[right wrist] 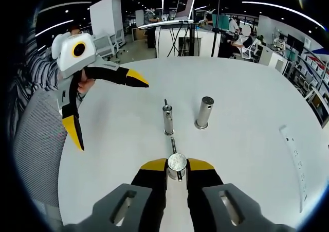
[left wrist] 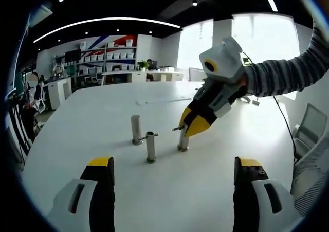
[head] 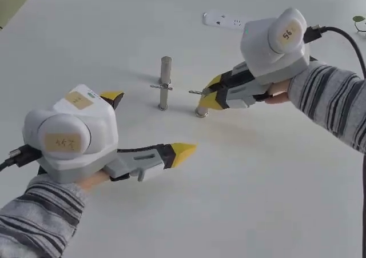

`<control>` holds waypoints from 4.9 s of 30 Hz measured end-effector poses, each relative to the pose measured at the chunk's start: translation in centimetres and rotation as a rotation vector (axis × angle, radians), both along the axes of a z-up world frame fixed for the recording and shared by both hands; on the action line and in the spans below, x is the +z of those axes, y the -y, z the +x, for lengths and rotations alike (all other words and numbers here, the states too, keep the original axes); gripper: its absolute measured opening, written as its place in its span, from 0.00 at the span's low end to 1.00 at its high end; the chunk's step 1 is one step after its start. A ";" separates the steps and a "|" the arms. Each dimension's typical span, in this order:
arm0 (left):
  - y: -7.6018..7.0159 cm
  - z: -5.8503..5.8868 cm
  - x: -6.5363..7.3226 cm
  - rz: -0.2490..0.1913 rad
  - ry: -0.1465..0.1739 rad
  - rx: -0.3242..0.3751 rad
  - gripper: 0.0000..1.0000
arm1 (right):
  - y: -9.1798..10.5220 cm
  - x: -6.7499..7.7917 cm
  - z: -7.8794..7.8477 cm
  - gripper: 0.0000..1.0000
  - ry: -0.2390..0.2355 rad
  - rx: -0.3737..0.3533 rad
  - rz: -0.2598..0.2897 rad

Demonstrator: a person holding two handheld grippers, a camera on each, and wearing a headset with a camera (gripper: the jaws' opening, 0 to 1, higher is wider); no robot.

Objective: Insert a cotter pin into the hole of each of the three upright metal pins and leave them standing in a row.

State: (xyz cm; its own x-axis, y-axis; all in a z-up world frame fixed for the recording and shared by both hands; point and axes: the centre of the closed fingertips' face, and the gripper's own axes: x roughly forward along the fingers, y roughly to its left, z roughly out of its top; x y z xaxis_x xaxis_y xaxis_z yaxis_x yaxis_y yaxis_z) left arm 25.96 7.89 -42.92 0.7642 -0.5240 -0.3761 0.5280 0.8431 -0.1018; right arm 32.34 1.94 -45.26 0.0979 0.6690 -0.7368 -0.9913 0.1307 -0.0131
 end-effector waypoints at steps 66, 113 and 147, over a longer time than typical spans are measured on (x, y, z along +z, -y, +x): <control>-0.4 -0.3 -0.3 0.025 -0.013 -0.005 0.97 | -7.9 0.6 6.6 0.08 0.048 -0.270 0.256; 1.2 -1.9 1.9 0.030 0.014 -0.047 0.95 | 6.9 1.9 0.6 0.07 0.108 -0.485 0.128; 0.1 -3.3 2.5 0.027 0.012 -0.008 0.93 | 2.9 0.6 -5.3 0.08 0.072 -0.394 0.164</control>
State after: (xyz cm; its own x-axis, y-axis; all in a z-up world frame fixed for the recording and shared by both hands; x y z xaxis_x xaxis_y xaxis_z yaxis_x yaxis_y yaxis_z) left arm 22.62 7.81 -40.39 0.7647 -0.5195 -0.3813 0.5355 0.8414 -0.0724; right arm 27.00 -0.95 -44.67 0.4166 0.6776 -0.6061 -0.8627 0.5050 -0.0284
